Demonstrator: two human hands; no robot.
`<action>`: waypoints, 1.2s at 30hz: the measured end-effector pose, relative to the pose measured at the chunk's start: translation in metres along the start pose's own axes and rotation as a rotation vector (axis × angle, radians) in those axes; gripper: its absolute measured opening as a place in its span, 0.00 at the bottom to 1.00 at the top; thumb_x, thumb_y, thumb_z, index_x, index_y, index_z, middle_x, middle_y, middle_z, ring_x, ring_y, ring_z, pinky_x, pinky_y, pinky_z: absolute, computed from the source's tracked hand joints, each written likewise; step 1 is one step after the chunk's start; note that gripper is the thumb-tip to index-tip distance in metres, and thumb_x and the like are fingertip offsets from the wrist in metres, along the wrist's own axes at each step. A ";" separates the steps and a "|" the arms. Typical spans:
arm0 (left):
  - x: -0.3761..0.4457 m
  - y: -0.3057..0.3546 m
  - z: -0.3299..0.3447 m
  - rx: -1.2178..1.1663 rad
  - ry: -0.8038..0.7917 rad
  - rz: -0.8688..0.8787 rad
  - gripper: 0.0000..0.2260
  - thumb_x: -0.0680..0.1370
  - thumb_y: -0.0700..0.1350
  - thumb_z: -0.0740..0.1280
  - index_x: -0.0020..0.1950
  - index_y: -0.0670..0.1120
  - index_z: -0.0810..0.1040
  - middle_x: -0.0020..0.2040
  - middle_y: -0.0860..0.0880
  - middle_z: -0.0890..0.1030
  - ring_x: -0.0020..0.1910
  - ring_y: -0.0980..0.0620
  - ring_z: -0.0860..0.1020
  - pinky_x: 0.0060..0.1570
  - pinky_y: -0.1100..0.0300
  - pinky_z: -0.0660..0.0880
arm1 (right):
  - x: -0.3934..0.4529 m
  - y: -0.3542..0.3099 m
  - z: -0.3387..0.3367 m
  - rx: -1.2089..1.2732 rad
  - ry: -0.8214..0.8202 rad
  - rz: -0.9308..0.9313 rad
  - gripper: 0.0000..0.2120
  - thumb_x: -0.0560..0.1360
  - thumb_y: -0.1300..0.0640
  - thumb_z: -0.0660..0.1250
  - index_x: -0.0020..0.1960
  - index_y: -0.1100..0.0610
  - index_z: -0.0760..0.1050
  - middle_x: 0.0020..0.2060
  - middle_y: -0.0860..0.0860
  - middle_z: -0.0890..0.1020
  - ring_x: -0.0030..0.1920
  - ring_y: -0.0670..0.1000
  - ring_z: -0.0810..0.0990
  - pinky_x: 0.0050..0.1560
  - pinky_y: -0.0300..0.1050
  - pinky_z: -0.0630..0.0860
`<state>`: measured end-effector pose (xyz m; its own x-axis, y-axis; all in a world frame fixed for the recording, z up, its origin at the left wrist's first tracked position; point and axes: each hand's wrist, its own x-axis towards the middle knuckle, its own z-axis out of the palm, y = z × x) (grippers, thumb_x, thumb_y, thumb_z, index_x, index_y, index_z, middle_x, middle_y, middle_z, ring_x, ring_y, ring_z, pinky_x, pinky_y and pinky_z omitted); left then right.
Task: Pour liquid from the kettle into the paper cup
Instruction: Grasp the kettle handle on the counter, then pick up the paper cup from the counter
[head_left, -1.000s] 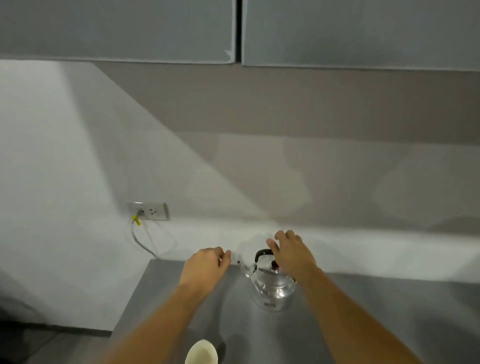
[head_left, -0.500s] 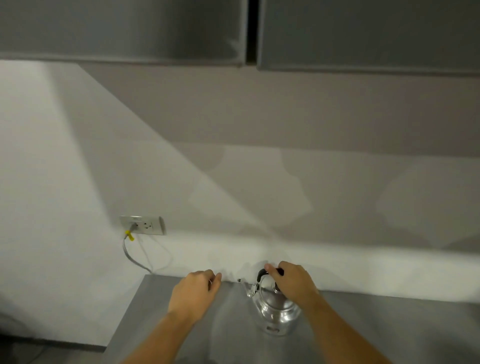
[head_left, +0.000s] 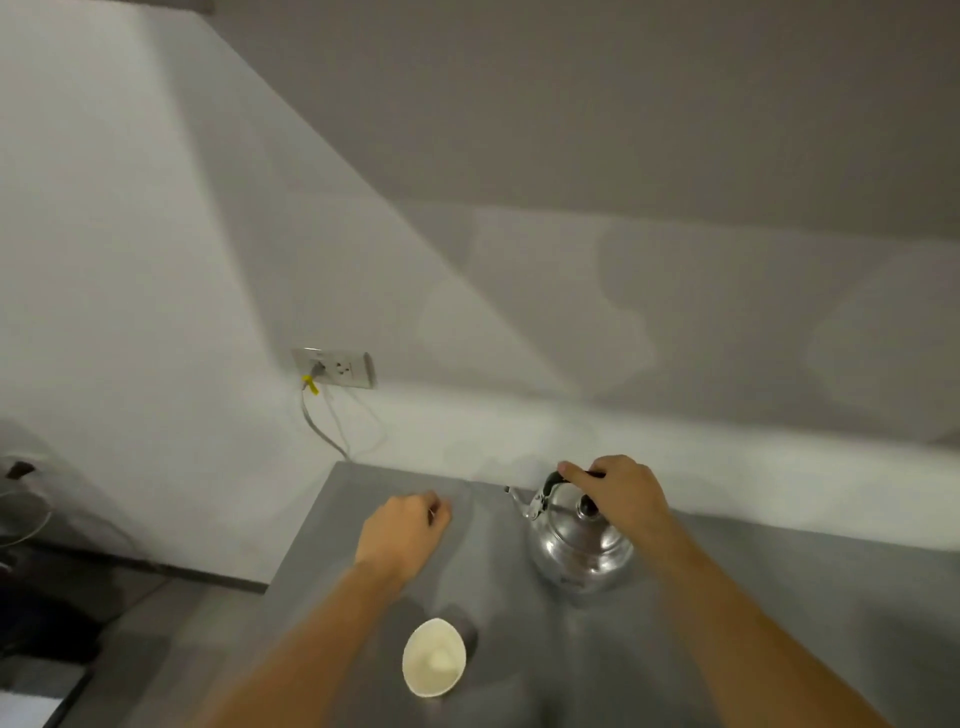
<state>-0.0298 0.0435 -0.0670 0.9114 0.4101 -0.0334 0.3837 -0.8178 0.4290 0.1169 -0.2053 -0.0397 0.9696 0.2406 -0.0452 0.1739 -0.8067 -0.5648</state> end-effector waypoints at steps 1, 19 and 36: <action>-0.005 -0.004 0.002 -0.004 -0.002 -0.014 0.19 0.82 0.57 0.58 0.42 0.46 0.77 0.40 0.44 0.84 0.44 0.39 0.82 0.41 0.53 0.77 | -0.006 -0.002 -0.002 0.005 0.008 -0.008 0.28 0.73 0.30 0.67 0.28 0.53 0.75 0.21 0.47 0.78 0.28 0.46 0.77 0.28 0.42 0.66; -0.124 -0.103 0.064 -0.235 -0.232 -0.116 0.16 0.80 0.46 0.65 0.67 0.53 0.78 0.53 0.49 0.85 0.50 0.50 0.82 0.52 0.61 0.74 | -0.130 -0.051 -0.023 -0.038 -0.029 -0.114 0.28 0.66 0.27 0.70 0.27 0.52 0.75 0.21 0.47 0.78 0.24 0.45 0.75 0.27 0.43 0.65; -0.133 -0.076 0.103 -0.624 -0.187 -0.075 0.37 0.61 0.55 0.83 0.67 0.56 0.74 0.60 0.57 0.80 0.60 0.57 0.79 0.61 0.58 0.77 | -0.162 -0.101 0.011 -0.346 -0.235 -0.174 0.28 0.73 0.35 0.70 0.27 0.53 0.65 0.23 0.48 0.73 0.27 0.52 0.71 0.27 0.44 0.62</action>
<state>-0.1652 0.0093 -0.1879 0.9177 0.3337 -0.2158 0.3401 -0.3788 0.8607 -0.0598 -0.1566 0.0158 0.8622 0.4725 -0.1826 0.4172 -0.8668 -0.2733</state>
